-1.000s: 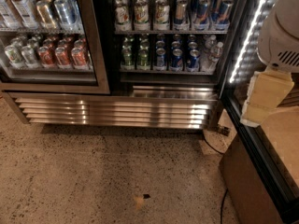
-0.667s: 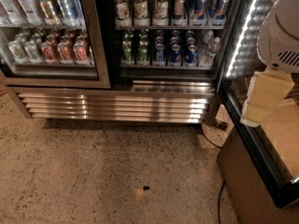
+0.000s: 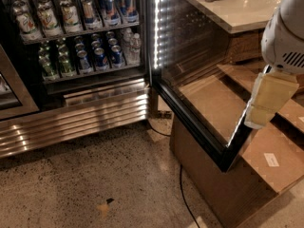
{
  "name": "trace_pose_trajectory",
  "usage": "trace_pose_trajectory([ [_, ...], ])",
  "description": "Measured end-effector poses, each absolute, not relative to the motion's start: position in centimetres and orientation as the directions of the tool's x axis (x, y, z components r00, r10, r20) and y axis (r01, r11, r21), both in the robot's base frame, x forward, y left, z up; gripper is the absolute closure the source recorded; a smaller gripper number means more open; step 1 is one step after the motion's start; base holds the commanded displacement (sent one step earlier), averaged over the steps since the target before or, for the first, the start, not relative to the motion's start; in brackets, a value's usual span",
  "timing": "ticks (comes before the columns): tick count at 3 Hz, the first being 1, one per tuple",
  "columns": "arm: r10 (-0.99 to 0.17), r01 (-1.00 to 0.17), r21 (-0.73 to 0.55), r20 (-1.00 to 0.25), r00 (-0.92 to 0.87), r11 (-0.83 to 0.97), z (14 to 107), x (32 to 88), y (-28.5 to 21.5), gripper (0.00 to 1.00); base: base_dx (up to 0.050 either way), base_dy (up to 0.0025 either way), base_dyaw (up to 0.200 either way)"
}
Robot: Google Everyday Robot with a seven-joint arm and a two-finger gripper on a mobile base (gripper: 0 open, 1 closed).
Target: Close right fridge door
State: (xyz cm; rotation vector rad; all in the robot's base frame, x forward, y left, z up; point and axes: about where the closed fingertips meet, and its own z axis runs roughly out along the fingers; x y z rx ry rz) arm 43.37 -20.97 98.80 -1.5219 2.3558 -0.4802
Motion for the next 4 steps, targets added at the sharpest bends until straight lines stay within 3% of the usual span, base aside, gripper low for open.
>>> trace_pose_trajectory([
  [2,-0.916,-0.817,-0.430,-0.065,-0.397,0.385,98.80,43.37,-20.96,0.00,0.000,-0.00002,-0.192],
  [4,-0.917,-0.821,-0.422,-0.078,-0.391,0.385,99.51,43.71,-20.56,0.00,0.000,0.00000,0.000],
])
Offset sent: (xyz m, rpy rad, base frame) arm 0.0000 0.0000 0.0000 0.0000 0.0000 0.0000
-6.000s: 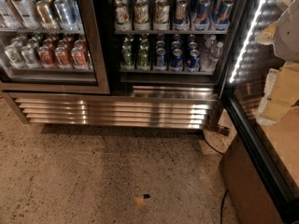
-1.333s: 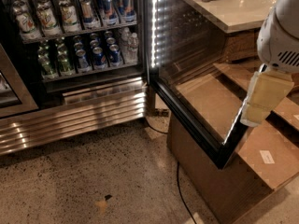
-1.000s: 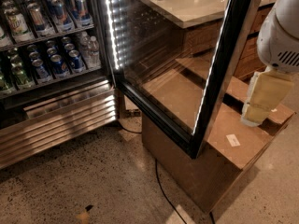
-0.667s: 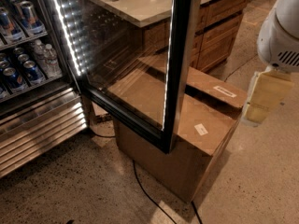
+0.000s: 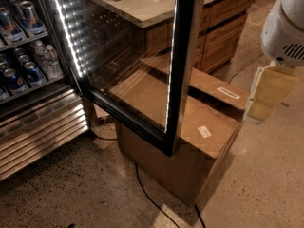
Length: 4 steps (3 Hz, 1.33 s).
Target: Close right fridge door
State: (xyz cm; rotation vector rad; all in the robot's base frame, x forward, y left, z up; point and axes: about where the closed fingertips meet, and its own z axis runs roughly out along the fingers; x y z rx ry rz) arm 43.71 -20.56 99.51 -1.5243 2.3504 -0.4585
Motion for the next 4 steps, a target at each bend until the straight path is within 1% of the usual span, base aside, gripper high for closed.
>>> trace_pose_trajectory([
  [2,-0.917,-0.880,-0.269,-0.035,-0.397,0.391,92.5,46.0,-20.2,0.00,0.000,0.00000,0.000],
  [3,-0.917,-0.880,-0.269,-0.035,-0.397,0.391,92.5,46.0,-20.2,0.00,0.000,0.00000,0.000],
  [4,-0.925,-0.890,-0.254,-0.067,-0.374,0.378,92.7,45.9,-20.1,0.00,0.000,0.00000,0.000],
])
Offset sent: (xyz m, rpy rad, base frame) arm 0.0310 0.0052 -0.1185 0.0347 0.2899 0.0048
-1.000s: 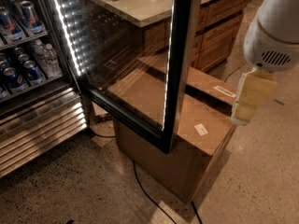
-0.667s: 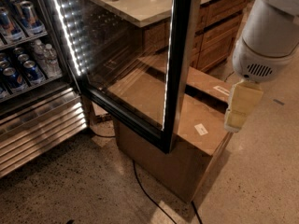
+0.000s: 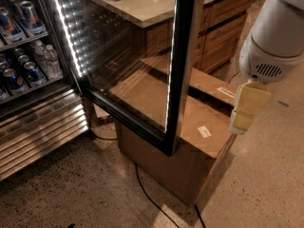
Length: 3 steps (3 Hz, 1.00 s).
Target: Close right fridge door
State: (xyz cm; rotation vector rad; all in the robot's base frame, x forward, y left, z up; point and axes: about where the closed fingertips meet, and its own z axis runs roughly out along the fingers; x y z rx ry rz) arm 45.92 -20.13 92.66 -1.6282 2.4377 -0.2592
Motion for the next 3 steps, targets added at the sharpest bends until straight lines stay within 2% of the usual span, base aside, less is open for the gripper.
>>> trace_pose_trajectory([
  [2,-0.917,-0.944,-0.130,-0.312,-0.250,0.302,91.9,46.1,-21.0,0.00,0.000,0.00000,0.000],
  [3,-0.913,-0.953,-0.123,-0.343,-0.223,0.278,92.1,46.1,-19.9,0.00,0.000,0.00000,0.000],
])
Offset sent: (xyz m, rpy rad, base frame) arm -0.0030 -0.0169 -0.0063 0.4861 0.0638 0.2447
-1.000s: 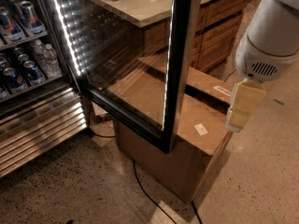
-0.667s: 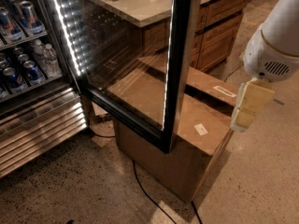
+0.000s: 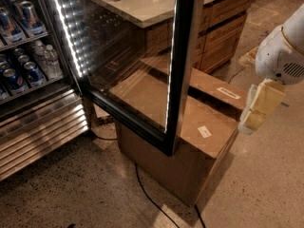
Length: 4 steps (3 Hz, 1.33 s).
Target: Close right fridge door
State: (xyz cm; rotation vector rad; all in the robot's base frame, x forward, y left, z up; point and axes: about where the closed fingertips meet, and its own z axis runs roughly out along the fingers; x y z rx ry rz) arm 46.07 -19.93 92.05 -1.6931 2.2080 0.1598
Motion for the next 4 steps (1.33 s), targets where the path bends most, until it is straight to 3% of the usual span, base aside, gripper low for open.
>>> trace_pose_trajectory([
  [2,-0.917,-0.960,-0.109,-0.341,-0.209,0.260,91.9,46.1,-19.7,0.00,0.000,0.00000,0.000],
  [4,-0.938,-0.996,0.010,-0.334,-0.090,0.092,91.0,45.7,-18.5,0.00,0.000,0.00000,0.000],
])
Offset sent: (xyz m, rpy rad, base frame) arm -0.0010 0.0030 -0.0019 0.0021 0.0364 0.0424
